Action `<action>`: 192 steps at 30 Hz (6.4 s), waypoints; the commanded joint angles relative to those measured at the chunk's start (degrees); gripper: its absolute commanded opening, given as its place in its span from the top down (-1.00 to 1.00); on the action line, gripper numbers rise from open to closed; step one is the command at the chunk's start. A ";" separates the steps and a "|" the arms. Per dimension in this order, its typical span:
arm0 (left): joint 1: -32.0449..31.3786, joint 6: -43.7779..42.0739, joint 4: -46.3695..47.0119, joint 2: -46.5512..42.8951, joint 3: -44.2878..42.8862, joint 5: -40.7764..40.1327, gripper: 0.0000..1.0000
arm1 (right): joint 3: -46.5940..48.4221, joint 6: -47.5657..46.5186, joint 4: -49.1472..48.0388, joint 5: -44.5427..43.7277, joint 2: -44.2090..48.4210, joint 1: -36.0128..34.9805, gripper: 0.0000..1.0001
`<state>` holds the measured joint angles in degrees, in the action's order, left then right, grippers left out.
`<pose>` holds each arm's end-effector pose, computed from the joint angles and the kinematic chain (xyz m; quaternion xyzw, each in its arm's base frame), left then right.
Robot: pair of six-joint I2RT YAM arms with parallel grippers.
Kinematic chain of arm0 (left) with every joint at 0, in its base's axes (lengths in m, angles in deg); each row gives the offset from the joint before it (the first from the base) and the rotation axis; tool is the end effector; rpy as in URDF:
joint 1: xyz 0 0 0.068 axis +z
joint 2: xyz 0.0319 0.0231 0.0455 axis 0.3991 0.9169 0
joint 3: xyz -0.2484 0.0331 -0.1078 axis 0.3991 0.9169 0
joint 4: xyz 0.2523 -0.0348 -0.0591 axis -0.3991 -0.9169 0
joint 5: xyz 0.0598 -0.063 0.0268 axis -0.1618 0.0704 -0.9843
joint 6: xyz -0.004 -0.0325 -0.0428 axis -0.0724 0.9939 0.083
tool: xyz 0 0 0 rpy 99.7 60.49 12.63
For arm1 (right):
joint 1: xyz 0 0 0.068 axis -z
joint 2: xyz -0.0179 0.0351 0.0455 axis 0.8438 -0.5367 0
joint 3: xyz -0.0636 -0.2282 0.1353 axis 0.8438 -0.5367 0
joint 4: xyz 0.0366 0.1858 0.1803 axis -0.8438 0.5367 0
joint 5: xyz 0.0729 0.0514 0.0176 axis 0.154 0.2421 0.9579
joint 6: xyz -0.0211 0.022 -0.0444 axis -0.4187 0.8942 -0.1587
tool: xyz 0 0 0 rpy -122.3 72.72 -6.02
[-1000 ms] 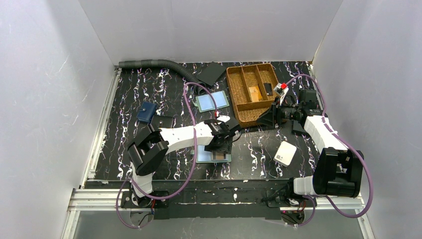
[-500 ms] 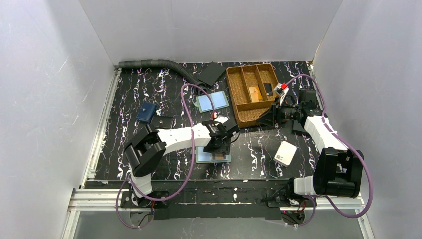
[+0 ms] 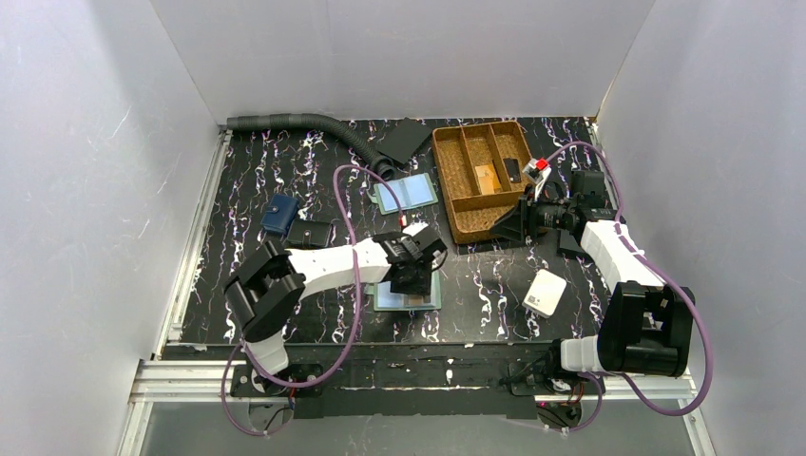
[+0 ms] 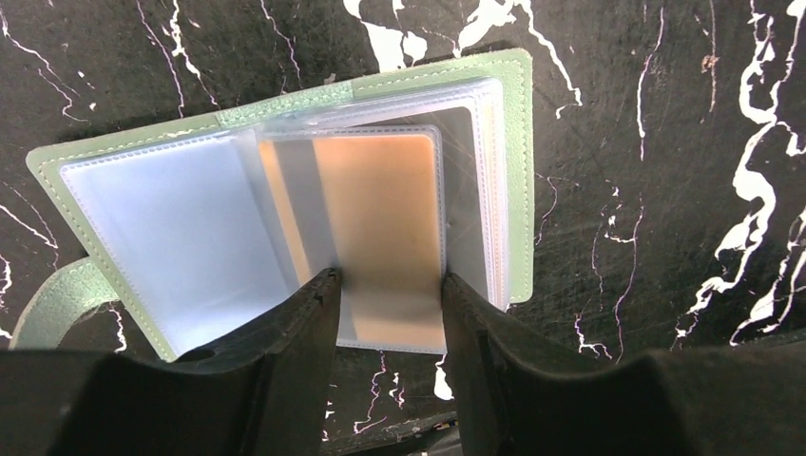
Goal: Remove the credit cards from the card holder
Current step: Remove the credit card from the card holder.
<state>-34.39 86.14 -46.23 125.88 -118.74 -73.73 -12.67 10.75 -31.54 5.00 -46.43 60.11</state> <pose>0.1965 -0.2998 0.1854 0.0603 0.9667 -0.1215 0.2170 0.2735 0.0190 0.2488 -0.3031 0.7582 0.4033 0.4129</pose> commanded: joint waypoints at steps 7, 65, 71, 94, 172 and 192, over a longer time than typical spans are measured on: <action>5.43 -1.05 6.74 -12.52 12.09 5.89 0.23 | 0.89 -0.63 0.23 0.76 0.00 0.19 0.01; 24.12 -17.58 2.08 -14.18 12.19 16.50 0.54 | 0.70 -0.68 0.50 2.33 -0.35 0.15 0.01; 27.22 -17.40 8.86 -14.26 15.32 25.75 1.00 | 0.31 -0.23 0.04 3.46 -0.61 0.00 0.02; 28.35 5.47 56.78 -32.70 39.27 42.82 1.00 | -11.95 43.92 -44.41 1.01 -6.58 -25.50 0.07; 22.53 18.88 92.80 -14.84 45.89 45.04 1.00 | -13.35 62.15 -59.18 0.74 -19.61 -28.81 0.43; 24.42 19.86 92.53 -16.19 48.35 45.15 0.55 | -10.27 51.69 -47.71 0.98 -18.95 -27.80 0.97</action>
<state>-10.93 105.72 43.69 111.49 -70.83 -29.93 -25.11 66.57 -81.61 5.70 -66.08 32.39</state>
